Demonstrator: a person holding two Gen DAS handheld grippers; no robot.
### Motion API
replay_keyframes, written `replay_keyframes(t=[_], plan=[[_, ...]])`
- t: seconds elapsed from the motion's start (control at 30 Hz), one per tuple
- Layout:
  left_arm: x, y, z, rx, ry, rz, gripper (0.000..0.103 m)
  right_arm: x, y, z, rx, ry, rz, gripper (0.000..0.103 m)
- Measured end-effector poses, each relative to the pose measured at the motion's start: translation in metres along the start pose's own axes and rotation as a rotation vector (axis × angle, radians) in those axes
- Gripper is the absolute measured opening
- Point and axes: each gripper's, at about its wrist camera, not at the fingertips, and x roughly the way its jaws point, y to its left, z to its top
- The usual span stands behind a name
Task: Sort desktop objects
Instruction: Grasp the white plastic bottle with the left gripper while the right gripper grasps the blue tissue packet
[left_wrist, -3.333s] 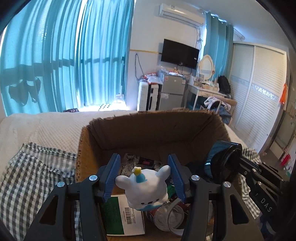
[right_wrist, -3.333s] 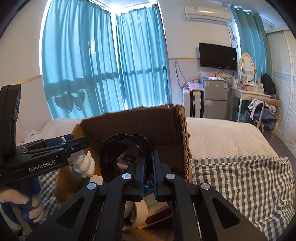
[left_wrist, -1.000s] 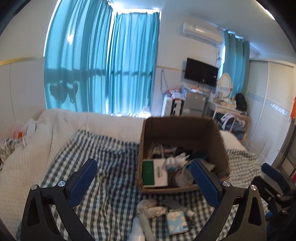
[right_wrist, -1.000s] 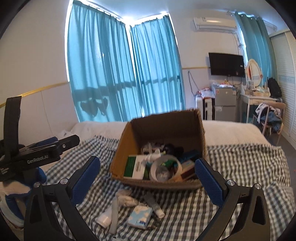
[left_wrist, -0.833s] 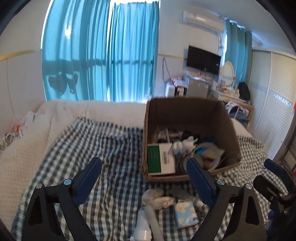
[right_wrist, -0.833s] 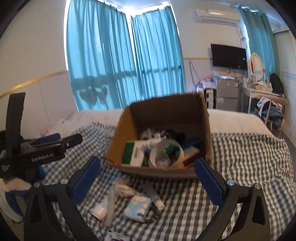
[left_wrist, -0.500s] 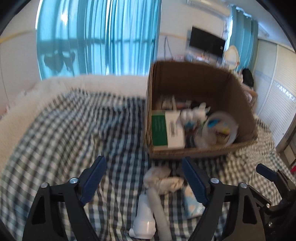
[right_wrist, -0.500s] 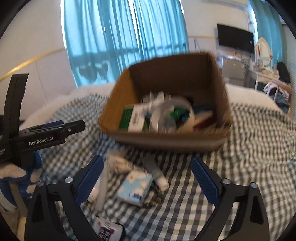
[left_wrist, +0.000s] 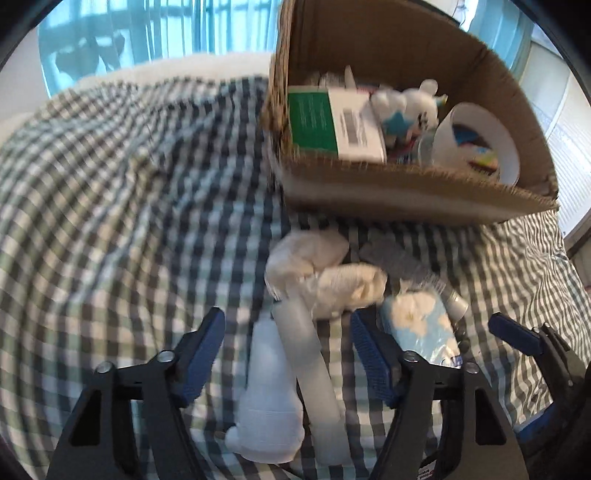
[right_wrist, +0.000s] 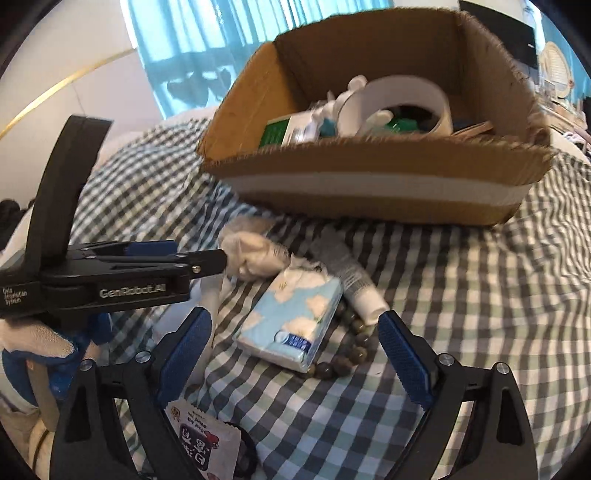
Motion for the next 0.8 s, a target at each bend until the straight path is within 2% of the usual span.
replay_keyframes(t=[0.33,0.37,0.4,0.43,0.6,0.63,0.67,0.73,0.8], plan=[[0.029,-0.002,-0.008,0.003,0.09,0.033,0.066,0.031,0.006,-0.007,-0.047,0.061,-0.02,0.092],[0.031,-0.003,-0.009,0.005,0.097,0.036,0.061,0.033,0.007,-0.007,-0.052,0.062,-0.024,0.092],[0.034,-0.004,-0.01,0.008,0.103,0.039,0.05,0.035,0.009,-0.007,-0.058,0.063,-0.027,0.092],[0.036,-0.005,-0.011,0.012,0.116,0.033,0.047,0.036,0.01,-0.007,-0.064,0.064,-0.031,0.092],[0.033,-0.006,-0.013,0.016,0.099,0.023,0.041,0.046,0.02,-0.01,-0.113,0.072,-0.077,0.092],[0.031,-0.006,-0.014,0.015,0.094,0.023,0.041,0.046,0.02,-0.01,-0.115,0.068,-0.086,0.088],[0.029,-0.007,-0.014,0.015,0.091,0.023,0.04,0.045,0.02,-0.01,-0.111,0.065,-0.089,0.073],[0.021,-0.004,-0.013,0.019,0.079,0.02,0.04,0.045,0.017,-0.01,-0.095,0.07,-0.08,0.054],[0.013,-0.005,-0.011,0.025,0.065,0.019,0.039,0.045,0.014,-0.01,-0.081,0.073,-0.07,0.054]])
